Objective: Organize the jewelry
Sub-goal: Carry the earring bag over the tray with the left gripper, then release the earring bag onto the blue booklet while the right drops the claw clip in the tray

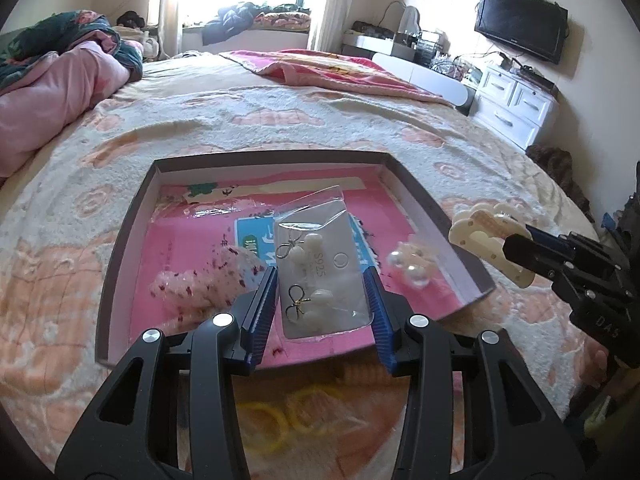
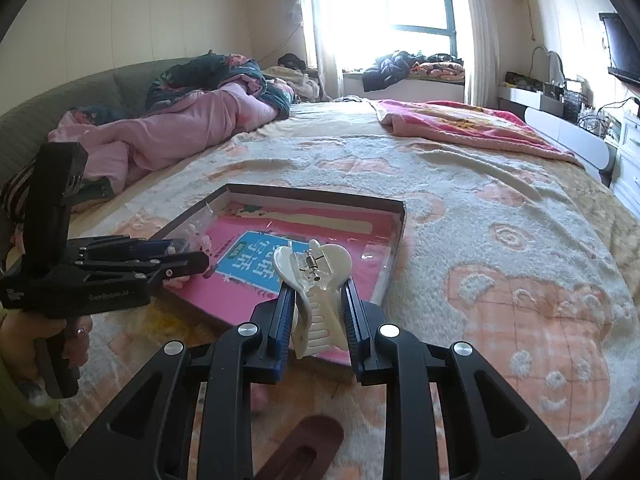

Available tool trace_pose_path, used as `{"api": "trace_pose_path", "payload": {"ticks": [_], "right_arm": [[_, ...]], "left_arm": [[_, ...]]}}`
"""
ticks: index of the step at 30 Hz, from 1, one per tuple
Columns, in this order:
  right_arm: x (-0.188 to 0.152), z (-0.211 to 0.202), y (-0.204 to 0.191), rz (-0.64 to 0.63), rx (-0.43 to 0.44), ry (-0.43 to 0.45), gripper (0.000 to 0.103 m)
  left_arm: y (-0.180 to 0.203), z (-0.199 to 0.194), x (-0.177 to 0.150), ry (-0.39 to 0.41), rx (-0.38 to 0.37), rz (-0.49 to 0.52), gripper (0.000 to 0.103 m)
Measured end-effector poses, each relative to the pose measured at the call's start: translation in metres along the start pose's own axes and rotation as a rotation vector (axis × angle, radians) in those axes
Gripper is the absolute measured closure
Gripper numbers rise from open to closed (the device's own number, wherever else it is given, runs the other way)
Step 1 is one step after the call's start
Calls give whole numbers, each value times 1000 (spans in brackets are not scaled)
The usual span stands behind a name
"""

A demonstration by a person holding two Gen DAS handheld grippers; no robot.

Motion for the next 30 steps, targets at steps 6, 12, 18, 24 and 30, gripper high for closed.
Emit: {"api": "trace_pose_path", "payload": {"ticks": [6,12,18,24,30], "right_arm": [[7,25,6,-8,-8,-19,80],[12,53,14,-14,-10,-43,80],[10,81,22,-18,-17,-92,80],[3,102,25,-24,-18,-141,80],[-1,112,25,-27,-16,-158,80]], "left_arm": [[-8,16,2,-21,10,-2,68],[-16,30,2,-41,10,-19,68],[-19,41,-3,-69,12,-21,68],[-22,46,-8,-87,16,-27,68],[-26,47,-11,-92,15,-43,68]]}}
Point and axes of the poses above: each gripper's, at about its wrist camera, not at the fingertips, and z roughly the way its jaws point, y to its right, x to its top, the point moved 5 cm from there along z, roughly the way its jaws point, and after that the axes turned 13 degrees about y, right-handed, at the moved point
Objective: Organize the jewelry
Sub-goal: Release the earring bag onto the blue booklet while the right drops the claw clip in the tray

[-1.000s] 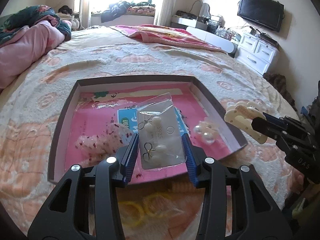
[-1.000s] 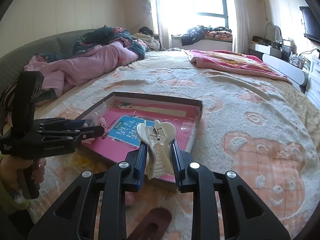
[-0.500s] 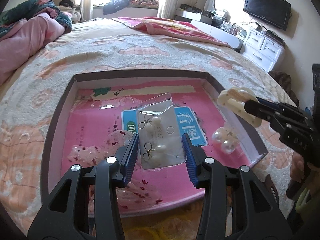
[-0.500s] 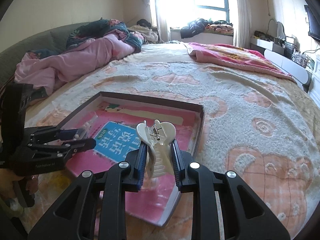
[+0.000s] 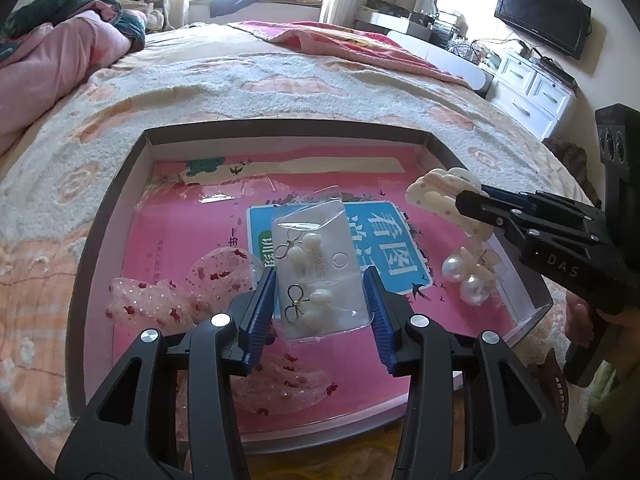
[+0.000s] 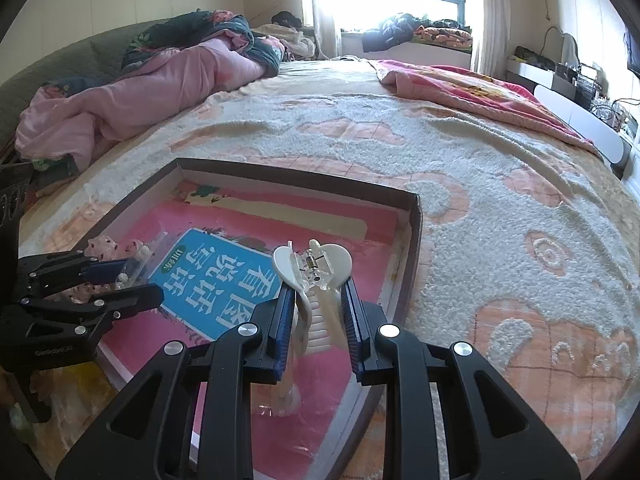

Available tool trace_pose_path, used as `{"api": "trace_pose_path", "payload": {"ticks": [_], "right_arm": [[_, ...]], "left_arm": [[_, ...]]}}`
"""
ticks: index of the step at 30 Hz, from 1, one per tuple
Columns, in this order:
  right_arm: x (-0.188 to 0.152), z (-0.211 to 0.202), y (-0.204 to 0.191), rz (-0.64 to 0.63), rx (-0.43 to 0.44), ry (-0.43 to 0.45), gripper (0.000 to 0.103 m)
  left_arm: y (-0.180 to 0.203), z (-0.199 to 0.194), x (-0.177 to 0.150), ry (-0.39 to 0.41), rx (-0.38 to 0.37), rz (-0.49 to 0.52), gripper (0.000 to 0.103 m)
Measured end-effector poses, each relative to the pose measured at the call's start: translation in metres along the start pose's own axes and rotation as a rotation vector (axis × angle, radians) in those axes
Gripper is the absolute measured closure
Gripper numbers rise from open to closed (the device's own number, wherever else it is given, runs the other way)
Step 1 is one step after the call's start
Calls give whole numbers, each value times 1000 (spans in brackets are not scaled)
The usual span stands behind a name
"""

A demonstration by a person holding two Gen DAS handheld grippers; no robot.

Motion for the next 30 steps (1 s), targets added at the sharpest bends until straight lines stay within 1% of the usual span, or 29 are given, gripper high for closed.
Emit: {"api": "trace_pose_path", "payload": {"ticks": [4,6,8,14,15,16,17,19,21,23,25,26,27,29,30], "right_arm": [[-3,4,-1,-11,-5,-14,80],[-6,7,-1,-10,-3,-23,80],[-8,8,-1,-7,0,-30,80],[-13,5,-2,-10,-3,-24,78],[-13,5,-1,-5,-2,-22,76],[-13,4,0,4,-2,-20,66],[-13,2,2,19,-1,-15,60],[-12,-2,2,33,5,1,55],[-11,-6,4,39,-7,15,50],[-10,-10,6,57,-7,32,45],[-8,-15,7,70,-9,47,42],[-8,-18,8,75,-11,56,39],[-7,-21,9,79,-15,63,36],[-6,-27,9,89,-21,78,27],[-6,-30,10,90,-28,85,26]], "left_arm": [[0,1,-3,-2,5,-1,66],[0,0,-3,-1,5,-3,62],[2,-1,-3,1,5,-2,52],[2,-6,-4,3,13,-10,41],[1,-7,-4,6,17,-12,39],[1,-9,-4,10,22,-17,34],[0,-10,-4,13,26,-20,30],[-2,-15,-3,21,40,-31,30],[-4,-18,-1,31,53,-39,27],[-5,-23,0,41,65,-45,18],[-5,-28,1,50,74,-51,17],[-6,-30,2,56,79,-55,11],[-6,-34,3,67,88,-61,11],[-8,-40,6,84,98,-74,11],[-8,-44,8,94,108,-77,11]]}}
Point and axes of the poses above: each gripper's, at about its wrist camera, not at the fingertips, and z roughly the way its jaws point, y to its right, x to its top, the point moved 5 cm from there along z, roughly the way its jaws point, and after that the axes turned 13 degrees about y, right-handed, at the moved point
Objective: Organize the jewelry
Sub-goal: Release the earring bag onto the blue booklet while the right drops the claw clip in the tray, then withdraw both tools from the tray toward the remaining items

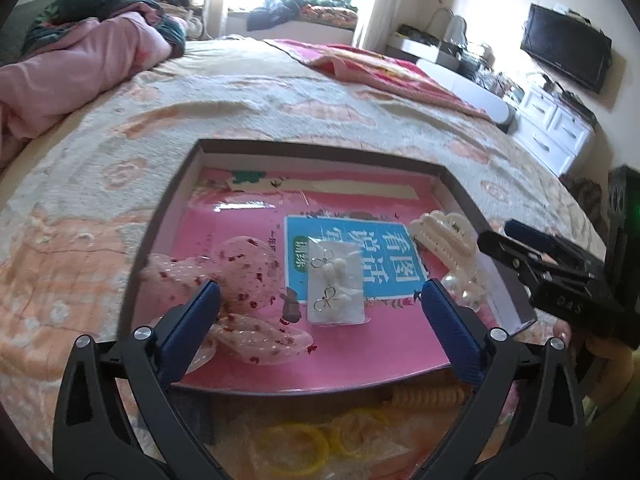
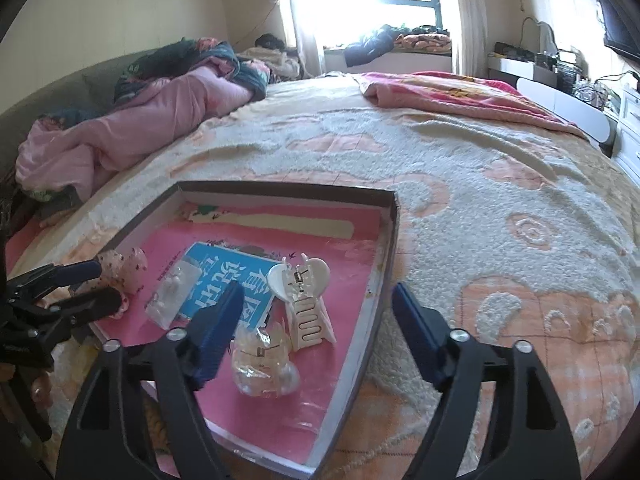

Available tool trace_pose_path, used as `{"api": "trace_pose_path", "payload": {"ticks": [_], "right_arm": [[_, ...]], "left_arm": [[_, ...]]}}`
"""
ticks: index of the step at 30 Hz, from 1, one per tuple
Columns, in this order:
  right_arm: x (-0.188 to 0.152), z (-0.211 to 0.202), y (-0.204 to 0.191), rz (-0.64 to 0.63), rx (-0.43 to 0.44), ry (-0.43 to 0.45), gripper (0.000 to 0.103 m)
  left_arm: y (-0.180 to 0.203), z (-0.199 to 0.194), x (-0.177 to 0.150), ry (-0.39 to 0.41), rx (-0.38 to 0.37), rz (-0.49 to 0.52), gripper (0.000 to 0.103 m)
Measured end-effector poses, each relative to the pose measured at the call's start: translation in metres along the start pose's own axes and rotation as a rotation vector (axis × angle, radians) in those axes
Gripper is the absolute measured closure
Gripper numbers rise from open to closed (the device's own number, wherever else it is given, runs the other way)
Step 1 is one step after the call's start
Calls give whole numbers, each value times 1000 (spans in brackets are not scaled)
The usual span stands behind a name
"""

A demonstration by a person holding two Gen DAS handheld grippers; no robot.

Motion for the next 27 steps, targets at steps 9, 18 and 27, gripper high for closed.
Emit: {"api": "trace_pose_path", "payload": {"ticks": [9,18,27], "right_arm": [[5,-33,1,10,-31,69,17],[2,-63,-7,5,-44,113,15],[-6,-89,-27,-23,-19,142,14]], "left_arm": [[5,-32,12,94,61,46,11],[10,-57,4,133,68,91,11],[4,-80,-2,172,85,69,11]]}}
Point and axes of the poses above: each gripper's, at about its wrist camera, not at the fingertips, and z roughly the way its jaws point, y to its right, x to its top, the point moved 5 cm from there along z, roughly the way its jaws point, and after that the axes turned 13 degrees about y, right-handed, at the moved point
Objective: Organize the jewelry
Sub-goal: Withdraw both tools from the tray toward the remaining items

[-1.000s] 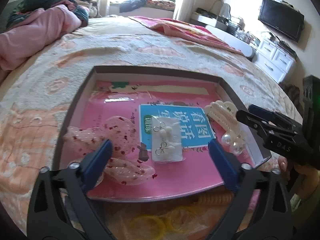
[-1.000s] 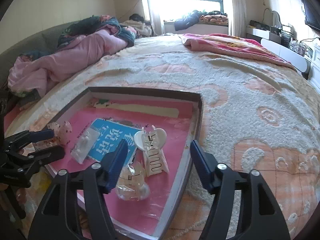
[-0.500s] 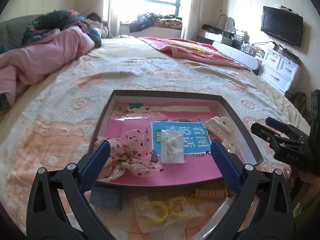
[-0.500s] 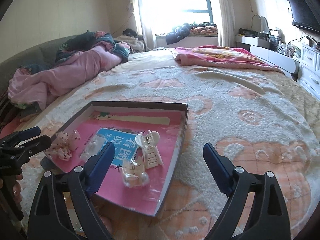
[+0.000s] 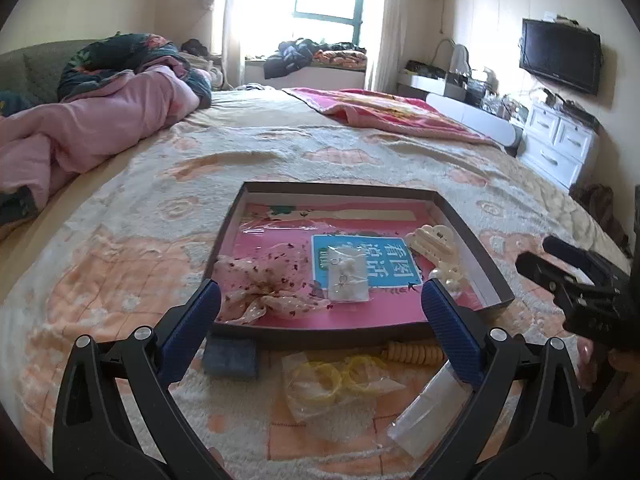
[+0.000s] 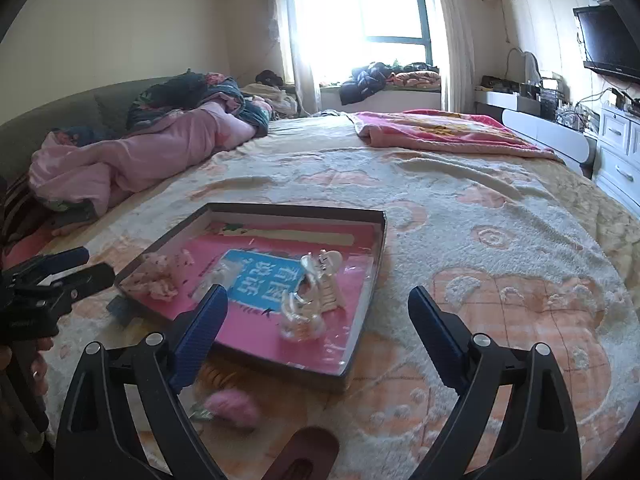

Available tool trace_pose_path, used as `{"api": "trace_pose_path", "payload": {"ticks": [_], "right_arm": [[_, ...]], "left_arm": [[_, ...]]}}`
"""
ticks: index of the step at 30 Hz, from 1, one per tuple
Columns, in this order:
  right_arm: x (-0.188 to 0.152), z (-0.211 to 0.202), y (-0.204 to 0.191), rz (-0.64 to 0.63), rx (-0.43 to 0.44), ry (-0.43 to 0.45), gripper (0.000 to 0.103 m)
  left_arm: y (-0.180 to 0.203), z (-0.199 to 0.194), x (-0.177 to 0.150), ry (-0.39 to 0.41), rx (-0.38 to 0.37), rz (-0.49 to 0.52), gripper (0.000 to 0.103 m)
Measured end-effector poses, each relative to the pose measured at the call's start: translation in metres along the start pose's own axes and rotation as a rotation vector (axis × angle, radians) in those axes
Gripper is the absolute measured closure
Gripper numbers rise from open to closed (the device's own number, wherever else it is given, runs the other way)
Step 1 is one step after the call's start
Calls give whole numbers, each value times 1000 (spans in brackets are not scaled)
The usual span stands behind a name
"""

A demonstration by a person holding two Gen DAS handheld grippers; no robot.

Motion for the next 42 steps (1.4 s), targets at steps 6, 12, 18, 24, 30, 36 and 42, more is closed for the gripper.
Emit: {"api": "trace_pose_path", "payload": {"ticks": [6,12,18,24,30,36,42], "right_arm": [[-2,-17,-17,-39,24,17,14],[-8,-28,-31,-66,52,15,13],[-15,-36,-45,-95,73,9,13],[-25,-40,-59,-120,96,-8,13],[-35,-42,-71,-159,112,-24,13],[-48,-43,-81,-172,131,-53,13],[-58,-45,-86,-180,141,-77,13]], "left_arm": [[-10,-14,-1,26,27,-24,11],[-23,-27,-6,40,59,-50,11],[-37,-36,-12,38,91,-69,11],[-46,-44,-18,31,122,-60,11],[-48,-48,-25,15,137,-43,11],[-52,-48,-37,-27,143,-46,11],[-53,-49,-51,-66,138,-40,11]]}}
Point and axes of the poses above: each gripper's, at about its wrist camera, not at the fingertips, and z roughly the way its jaws point, y to its right, x to its top, the point moved 5 cm from there along z, roughly the way its jaws point, and after that the axes turned 13 degrees about y, right-handed, at the moved point
